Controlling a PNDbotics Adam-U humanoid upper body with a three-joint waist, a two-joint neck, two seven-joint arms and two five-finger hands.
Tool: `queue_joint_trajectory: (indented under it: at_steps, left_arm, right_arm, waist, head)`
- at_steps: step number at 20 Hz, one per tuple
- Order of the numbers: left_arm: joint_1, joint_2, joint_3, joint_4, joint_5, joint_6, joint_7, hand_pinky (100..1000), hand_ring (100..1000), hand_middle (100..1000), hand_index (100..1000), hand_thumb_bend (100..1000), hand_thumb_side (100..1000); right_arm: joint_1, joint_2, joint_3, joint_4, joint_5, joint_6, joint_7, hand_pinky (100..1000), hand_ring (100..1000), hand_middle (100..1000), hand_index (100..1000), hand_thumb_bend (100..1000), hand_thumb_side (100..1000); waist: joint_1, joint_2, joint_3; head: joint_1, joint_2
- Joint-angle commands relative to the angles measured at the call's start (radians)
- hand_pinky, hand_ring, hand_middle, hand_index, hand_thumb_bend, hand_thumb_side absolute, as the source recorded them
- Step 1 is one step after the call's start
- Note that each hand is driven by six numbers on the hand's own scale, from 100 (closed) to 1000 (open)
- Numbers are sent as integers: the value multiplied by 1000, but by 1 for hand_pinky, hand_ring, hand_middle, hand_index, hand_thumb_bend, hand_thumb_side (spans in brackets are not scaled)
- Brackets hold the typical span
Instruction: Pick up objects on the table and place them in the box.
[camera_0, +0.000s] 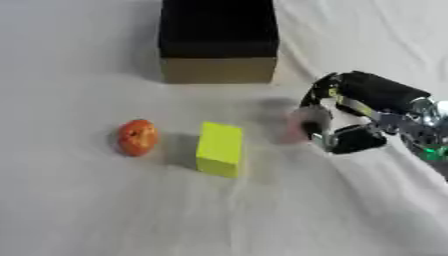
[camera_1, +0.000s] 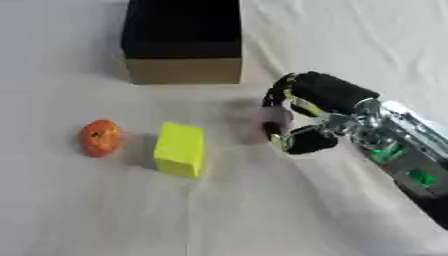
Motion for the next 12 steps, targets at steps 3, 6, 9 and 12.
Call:
queue_joint_trajectory:
  at_steps: [3, 6, 9, 12]
  left_arm:
    - [-8, 26, 4, -14, 1, -1, -7, 691, 761, 772, 850, 100, 932]
    - [-8, 29, 2, -14, 0, -2, -10, 691, 761, 772, 850, 100, 934]
    - [-10, 34, -2, -14, 1, -3, -13, 692, 761, 772, 850, 100, 934]
    - [-11, 38, -7, -14, 3, -4, -19, 692, 762, 773, 850, 100, 933]
  right_arm:
    - [-62, -61, -58, -80, -23, 18, 2, 716, 726, 566, 729, 100, 316]
    - [-113, -67, -74, -85, -28, 21, -4, 718, 725, 565, 728, 100, 331]
    - [-180, -63, -89, -80, -31, 37, -7, 721, 724, 562, 728, 100, 340]
    - [-273, -39, -93, -29, -15, 49, -11, 724, 723, 563, 730, 100, 347]
  waist:
    - [-1, -30, -2]
    - [-2, -32, -1]
    - [-3, -35, 2]
    - [-6, -36, 11]
  head:
    - [1, -9]
    - [-2, -6]
    - [-6, -4]
    - [-15, -4]
